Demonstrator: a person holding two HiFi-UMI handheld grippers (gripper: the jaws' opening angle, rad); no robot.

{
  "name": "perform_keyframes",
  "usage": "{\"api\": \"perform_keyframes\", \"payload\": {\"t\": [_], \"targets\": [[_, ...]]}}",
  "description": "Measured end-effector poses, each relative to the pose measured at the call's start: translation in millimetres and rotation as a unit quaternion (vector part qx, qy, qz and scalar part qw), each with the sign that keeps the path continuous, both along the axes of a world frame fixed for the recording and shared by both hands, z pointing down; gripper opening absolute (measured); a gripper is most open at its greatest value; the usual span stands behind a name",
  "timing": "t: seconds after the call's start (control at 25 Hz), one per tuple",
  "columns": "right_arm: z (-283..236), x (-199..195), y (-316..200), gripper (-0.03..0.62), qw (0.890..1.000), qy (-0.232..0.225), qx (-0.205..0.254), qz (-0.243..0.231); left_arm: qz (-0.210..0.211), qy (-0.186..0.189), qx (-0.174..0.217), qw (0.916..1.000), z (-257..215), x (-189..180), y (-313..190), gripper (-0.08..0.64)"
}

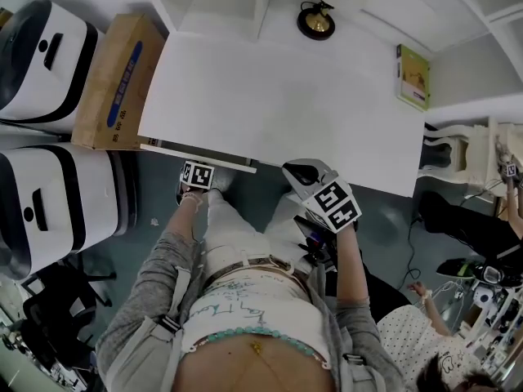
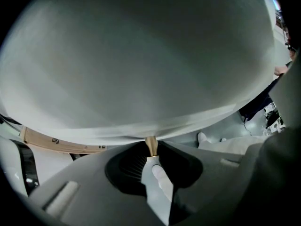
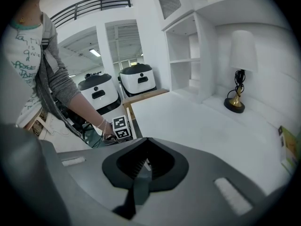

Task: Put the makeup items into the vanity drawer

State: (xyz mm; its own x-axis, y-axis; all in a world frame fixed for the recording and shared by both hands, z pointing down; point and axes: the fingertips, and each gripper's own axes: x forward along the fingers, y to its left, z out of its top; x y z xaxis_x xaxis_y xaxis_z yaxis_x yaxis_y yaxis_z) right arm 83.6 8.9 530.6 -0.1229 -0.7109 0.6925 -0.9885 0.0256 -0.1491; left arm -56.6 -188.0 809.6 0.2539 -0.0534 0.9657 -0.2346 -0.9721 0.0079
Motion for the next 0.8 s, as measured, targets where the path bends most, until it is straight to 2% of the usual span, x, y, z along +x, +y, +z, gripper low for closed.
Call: {"api": "perform_keyframes", "payload": {"t": [0.8], "targets": [[-2,18,22,0.029,0.999,0.021,-0.012,0.043,0.001,0.004,0.003,1.0000,-1,25,-13,0.081]]}}
